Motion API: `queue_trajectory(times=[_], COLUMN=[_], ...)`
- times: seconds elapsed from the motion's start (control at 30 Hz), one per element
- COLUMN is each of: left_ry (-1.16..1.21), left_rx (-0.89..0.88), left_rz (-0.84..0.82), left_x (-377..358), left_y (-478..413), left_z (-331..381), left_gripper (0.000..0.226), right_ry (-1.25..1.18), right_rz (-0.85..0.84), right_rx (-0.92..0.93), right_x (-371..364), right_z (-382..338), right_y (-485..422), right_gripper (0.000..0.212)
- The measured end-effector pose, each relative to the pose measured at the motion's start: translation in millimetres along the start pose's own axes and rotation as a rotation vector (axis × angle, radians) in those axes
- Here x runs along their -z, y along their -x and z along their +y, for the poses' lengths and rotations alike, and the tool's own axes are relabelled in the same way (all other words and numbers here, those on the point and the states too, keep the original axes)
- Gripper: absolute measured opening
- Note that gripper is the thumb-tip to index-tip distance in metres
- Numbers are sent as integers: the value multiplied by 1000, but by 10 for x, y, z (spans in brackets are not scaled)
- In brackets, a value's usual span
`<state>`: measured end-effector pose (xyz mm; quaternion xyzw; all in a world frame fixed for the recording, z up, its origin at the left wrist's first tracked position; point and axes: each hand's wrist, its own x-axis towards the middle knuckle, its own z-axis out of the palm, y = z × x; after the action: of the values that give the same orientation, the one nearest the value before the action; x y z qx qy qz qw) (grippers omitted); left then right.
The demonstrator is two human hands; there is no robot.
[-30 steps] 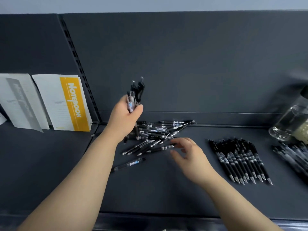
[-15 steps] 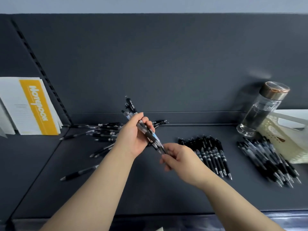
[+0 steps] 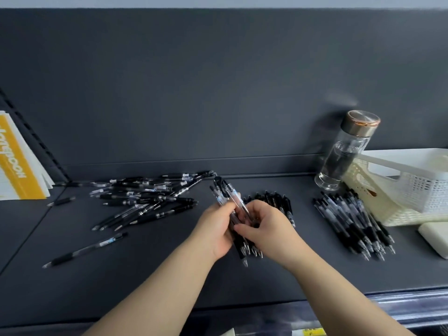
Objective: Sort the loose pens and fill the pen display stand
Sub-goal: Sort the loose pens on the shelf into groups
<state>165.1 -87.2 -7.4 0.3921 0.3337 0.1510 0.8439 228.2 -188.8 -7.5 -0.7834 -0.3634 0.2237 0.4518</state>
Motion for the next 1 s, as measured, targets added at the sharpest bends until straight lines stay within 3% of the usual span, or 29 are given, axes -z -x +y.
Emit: queue_trajectory(times=[0.2,0.33,0.4,0.5,0.6,0.73,1.0], left_ry=[66,113,129,100,100,141,144], left_rx=[81,107,102,103,106,155,116], left_rz=[-137,-97,-73,-87,-99,-177,-102], left_x=[-102,-185,-206,-250,-326,-397,-505], left_y=[9,-4,-23,-30,-10,25,17], left_z=[-127,-174,-192,-244,-283,-280,-396], left_gripper=[21,11,1,6,25,52,37], right_ry=[7,-186,-221,-49,143,186,66], right_rz=[21,70,99,45,0,40,26], right_rx=[-88,-167,-165,-67,3,-18,-70], right_x=[148,229,270,288,280,380,528], right_z=[182,263,278,271,277,338,494], right_y=[31,56,71,104,124,113,126], right_gripper=[16,7,13,11,11,20,8])
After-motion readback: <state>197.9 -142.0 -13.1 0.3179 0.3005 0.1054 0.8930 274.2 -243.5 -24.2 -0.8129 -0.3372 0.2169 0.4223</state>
